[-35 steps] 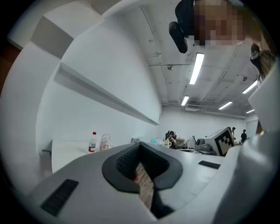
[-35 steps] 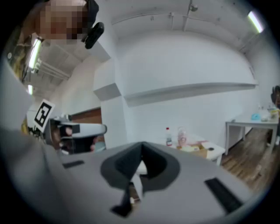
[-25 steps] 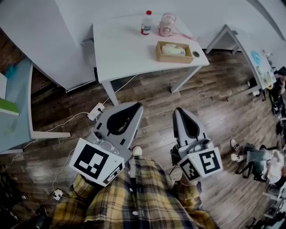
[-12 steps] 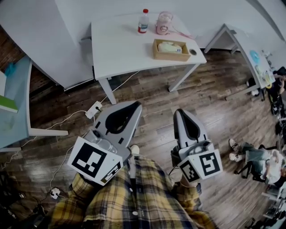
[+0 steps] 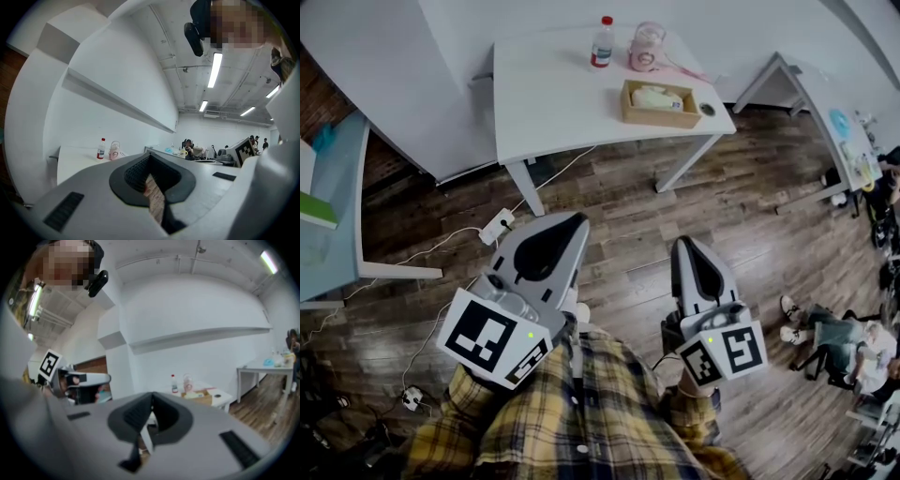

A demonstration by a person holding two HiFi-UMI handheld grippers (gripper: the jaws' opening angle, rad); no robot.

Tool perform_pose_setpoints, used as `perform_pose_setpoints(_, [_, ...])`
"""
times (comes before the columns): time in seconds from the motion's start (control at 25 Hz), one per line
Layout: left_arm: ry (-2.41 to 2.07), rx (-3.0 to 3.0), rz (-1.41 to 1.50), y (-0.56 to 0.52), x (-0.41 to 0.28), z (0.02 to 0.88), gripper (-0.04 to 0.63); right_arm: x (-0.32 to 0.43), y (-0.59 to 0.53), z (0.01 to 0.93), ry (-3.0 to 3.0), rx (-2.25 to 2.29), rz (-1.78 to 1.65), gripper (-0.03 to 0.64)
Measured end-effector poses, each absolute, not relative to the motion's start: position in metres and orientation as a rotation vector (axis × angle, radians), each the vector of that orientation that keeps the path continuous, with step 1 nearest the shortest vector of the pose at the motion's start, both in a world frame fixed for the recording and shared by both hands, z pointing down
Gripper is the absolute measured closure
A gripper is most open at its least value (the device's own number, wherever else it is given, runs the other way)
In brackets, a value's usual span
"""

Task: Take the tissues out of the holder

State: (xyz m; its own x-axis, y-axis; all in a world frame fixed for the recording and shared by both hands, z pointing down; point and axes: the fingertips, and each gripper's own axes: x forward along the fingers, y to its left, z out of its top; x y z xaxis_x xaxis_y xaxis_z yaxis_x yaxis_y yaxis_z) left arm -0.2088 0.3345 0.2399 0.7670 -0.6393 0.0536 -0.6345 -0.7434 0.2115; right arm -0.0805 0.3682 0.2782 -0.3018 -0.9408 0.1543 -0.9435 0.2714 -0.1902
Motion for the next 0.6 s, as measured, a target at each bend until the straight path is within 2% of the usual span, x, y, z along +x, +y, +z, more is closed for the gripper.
perform_pose_setpoints(0.6, [-0.857, 2.764, -0.042, 0.222, -0.170, 0.244, 0.591, -0.058, 0.263, 0.274, -2.424, 1.905, 0.358, 0.605])
